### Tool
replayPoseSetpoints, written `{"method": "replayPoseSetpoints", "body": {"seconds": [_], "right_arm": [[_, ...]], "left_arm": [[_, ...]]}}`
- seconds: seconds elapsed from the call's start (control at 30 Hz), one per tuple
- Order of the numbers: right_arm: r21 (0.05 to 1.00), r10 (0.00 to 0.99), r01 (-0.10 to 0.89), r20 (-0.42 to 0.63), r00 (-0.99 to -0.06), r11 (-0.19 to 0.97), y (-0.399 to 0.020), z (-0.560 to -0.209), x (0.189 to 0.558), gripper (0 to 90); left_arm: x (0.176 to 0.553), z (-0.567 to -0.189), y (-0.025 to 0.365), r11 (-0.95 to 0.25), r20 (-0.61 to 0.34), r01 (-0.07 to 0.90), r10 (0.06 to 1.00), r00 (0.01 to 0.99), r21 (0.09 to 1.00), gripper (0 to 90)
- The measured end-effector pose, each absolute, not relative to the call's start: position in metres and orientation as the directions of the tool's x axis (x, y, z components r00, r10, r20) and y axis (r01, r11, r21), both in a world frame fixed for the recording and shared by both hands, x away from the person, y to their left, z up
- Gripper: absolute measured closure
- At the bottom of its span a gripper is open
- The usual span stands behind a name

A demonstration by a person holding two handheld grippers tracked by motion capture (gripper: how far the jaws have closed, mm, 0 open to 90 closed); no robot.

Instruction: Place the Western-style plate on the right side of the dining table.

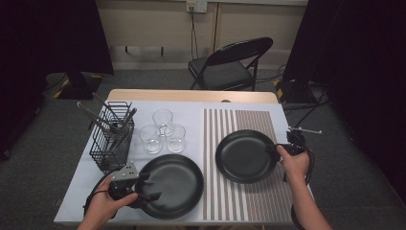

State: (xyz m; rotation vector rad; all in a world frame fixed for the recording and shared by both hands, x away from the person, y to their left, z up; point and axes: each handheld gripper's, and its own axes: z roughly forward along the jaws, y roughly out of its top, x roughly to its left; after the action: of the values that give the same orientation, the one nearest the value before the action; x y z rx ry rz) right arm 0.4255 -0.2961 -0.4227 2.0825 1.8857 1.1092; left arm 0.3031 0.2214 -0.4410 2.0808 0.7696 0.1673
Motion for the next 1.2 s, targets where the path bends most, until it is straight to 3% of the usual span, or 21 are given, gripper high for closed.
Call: {"method": "replayPoseSetpoints", "body": {"seconds": [1.2], "right_arm": [[0.534,0.908,0.816,0.418,-0.03,-0.219,-0.2984,-0.4301,0.4247,72.6]], "left_arm": [[0.3032,-0.4418,0.2215,-0.418,-0.163,0.461,0.578,0.8,0.783,16.9]]}}
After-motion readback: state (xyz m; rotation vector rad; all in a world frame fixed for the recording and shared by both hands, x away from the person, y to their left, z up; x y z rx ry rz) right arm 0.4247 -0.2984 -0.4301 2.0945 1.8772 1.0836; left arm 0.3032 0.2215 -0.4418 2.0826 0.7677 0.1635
